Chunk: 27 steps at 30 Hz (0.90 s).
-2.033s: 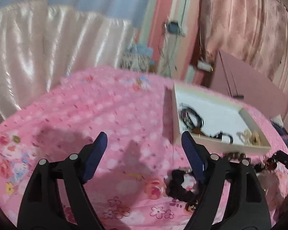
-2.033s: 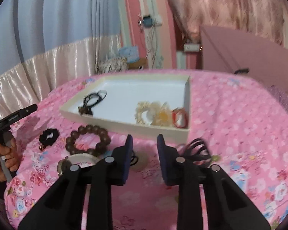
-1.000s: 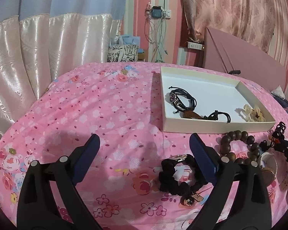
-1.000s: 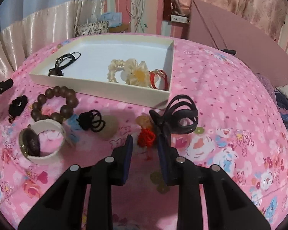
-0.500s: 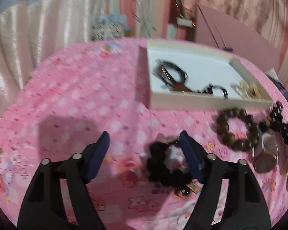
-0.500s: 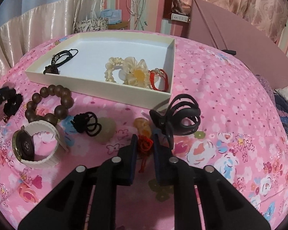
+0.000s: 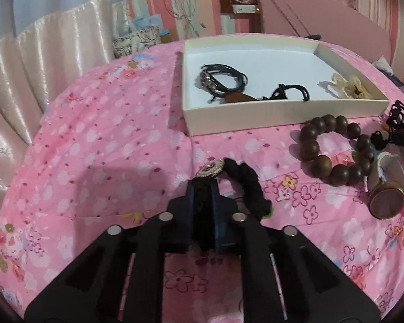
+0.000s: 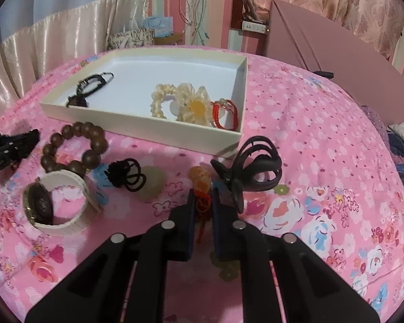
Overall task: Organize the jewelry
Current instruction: 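Grasp the red tassel pendant with the right tool while the left tool grasps the black charm scrunchie, then carry the tassel pendant with the right tool while the left tool carries the scrunchie over the tray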
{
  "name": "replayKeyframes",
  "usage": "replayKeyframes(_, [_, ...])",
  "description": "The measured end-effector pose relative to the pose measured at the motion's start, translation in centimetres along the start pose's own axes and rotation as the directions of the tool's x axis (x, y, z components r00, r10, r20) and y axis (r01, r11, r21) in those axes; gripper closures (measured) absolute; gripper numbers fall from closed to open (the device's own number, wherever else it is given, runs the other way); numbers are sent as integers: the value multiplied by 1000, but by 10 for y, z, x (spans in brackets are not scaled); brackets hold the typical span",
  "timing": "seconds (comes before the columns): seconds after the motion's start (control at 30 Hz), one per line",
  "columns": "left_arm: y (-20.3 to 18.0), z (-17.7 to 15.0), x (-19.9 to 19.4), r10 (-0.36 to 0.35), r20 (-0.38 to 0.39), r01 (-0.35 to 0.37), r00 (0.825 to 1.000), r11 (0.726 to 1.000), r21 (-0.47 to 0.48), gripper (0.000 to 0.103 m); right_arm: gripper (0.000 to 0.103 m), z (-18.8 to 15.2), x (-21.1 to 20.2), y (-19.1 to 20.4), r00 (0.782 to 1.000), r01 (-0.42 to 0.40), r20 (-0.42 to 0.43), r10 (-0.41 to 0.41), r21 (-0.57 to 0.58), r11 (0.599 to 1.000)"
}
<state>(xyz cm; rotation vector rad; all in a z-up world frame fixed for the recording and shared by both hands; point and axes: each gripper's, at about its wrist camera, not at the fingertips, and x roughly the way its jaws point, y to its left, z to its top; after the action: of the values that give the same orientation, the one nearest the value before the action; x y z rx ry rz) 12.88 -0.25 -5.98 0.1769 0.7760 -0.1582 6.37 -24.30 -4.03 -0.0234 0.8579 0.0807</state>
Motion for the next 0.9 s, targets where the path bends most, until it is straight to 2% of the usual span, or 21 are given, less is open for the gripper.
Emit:
replayKeyframes(0.13, [18, -2, -7, -74, 41, 77, 996, 994, -74, 96, 93, -1, -14, -2, 996, -59, 69, 58, 9, 998])
replayKeyframes(0.2, [29, -3, -13, -89, 68, 96, 994, 989, -111, 96, 93, -2, -24, -3, 991, -76, 116, 74, 14, 997])
replayKeyframes(0.3, [32, 2, -24, -82, 109, 95, 991, 989, -116, 97, 93, 2, -43, -9, 977, -119, 185, 108, 51, 992])
replayKeyframes(0.47, [31, 50, -62, -70, 219, 91, 973, 992, -87, 97, 93, 40, -76, -18, 947, -154, 295, 130, 57, 986])
replayKeyframes(0.6, [24, 97, -78, -56, 298, 82, 953, 994, -75, 97, 93, 78, -84, -23, 925, -156, 358, 125, 59, 986])
replayKeyframes(0.73, [18, 134, -66, -72, 337, 107, 939, 990, -89, 97, 93, 110, -72, -29, 912, -169, 390, 125, 79, 982])
replayKeyframes(0.9, [3, 160, -22, -94, 351, 138, 932, 985, -102, 96, 93, 141, -31, -29, 915, -187, 381, 132, 112, 976])
